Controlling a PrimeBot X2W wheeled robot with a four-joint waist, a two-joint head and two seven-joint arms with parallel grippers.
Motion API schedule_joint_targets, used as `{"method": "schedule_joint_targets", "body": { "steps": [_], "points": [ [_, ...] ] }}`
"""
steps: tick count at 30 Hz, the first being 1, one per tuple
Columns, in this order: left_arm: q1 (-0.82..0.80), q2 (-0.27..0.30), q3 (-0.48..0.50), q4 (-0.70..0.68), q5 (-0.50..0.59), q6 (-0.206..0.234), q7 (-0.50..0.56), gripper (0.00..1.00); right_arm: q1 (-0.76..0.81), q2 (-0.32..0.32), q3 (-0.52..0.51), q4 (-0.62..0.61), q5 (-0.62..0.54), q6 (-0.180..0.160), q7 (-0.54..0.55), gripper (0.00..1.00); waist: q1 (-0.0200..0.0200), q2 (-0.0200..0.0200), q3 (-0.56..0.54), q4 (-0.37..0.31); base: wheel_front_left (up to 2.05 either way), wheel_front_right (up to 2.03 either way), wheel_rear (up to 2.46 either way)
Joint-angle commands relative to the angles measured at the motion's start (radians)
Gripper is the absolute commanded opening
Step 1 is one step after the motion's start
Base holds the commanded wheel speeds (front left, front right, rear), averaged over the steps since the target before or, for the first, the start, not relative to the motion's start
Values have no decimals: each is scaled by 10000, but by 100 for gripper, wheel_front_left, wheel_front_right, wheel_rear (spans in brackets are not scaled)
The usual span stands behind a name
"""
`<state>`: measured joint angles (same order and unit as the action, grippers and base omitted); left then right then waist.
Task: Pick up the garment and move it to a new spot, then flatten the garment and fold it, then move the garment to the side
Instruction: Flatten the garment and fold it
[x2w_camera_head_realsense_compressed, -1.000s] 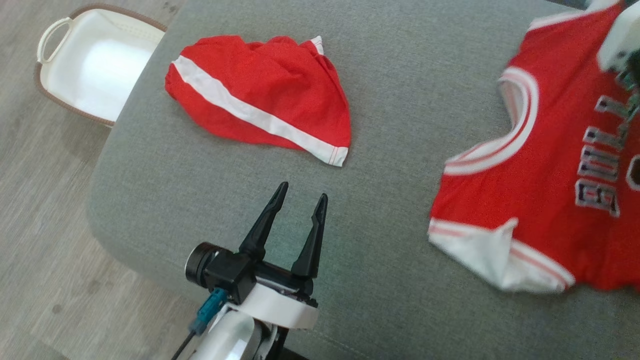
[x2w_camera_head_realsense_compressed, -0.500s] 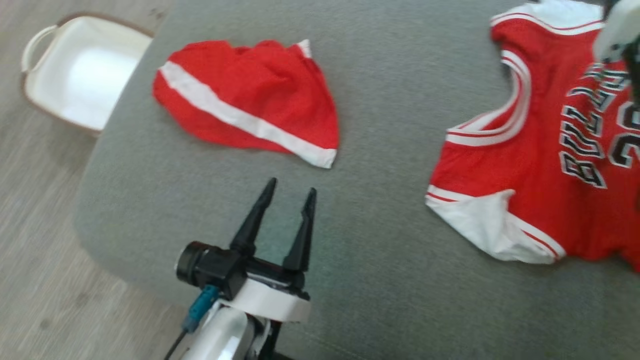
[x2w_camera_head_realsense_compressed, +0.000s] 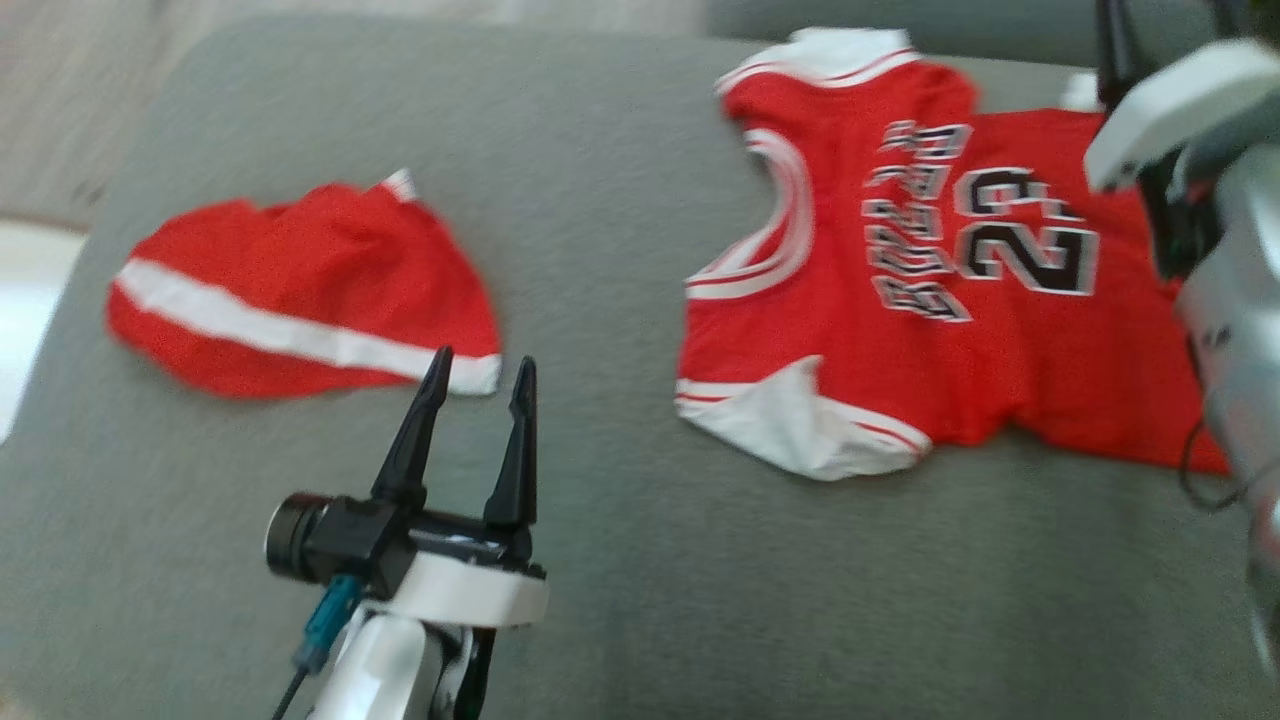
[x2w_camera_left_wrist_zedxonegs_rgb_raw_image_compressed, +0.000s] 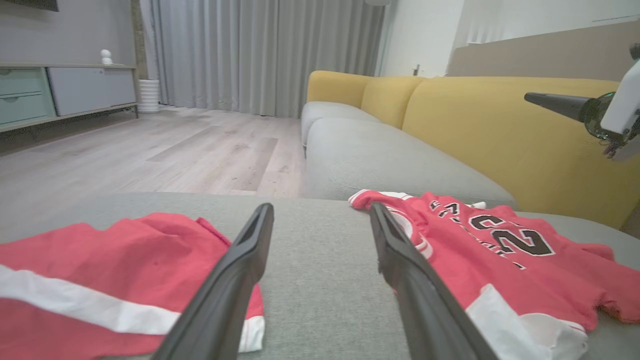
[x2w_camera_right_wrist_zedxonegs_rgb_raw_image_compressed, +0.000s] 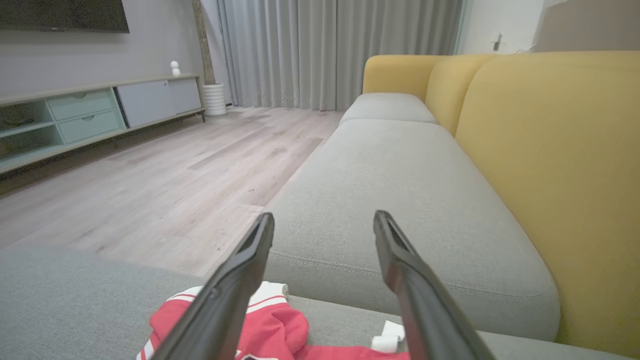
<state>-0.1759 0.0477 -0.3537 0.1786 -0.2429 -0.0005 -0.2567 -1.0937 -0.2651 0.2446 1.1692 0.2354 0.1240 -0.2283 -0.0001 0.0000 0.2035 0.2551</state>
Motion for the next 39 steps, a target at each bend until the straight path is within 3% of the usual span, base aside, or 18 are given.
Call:
{"method": "schedule_joint_targets", "body": {
  "steps": [1, 6, 9, 12, 22, 32, 39],
  "points": [
    [77, 26, 489, -380, 105, -52, -51, 100, 568, 77, 189, -793, 485, 67, -186, 100, 1, 0, -797, -1113, 0, 0, 0],
    [407, 26, 721, -486, 122, -135, -51, 100, 2621, -108, -58, -2373, 1195, 67, -315, 100, 1, 0, -1273, -1884, 0, 0, 0],
    [582, 26, 823, -561, 64, -149, -51, 100, 4102, -35, -708, -3679, 1174, 67, -328, 100, 1, 0, -1400, -2271, 0, 0, 0],
    [672, 26, 892, -579, 100, -195, -51, 100, 5785, 450, -1757, -5126, 970, 67, -331, 100, 1, 0, -1450, -2578, 0, 0, 0],
    [834, 26, 950, -509, 32, -278, -51, 100, 9415, 2065, -3064, -7750, -331, 67, -333, 100, 1, 0, -1560, -3286, 0, 0, 0],
    [459, 26, 875, -293, 530, -602, -51, 100, 9461, 2145, -3046, -8495, -33, 67, -334, 100, 1, 0, -1067, -3540, 0, 0, 0],
    [-782, 103, 222, 1209, 1158, -1046, -51, 100, 9416, 2147, -3123, -8728, 61, 67, -334, 100, 1, 0, -437, -3742, 0, 0, 0]
  ]
}}
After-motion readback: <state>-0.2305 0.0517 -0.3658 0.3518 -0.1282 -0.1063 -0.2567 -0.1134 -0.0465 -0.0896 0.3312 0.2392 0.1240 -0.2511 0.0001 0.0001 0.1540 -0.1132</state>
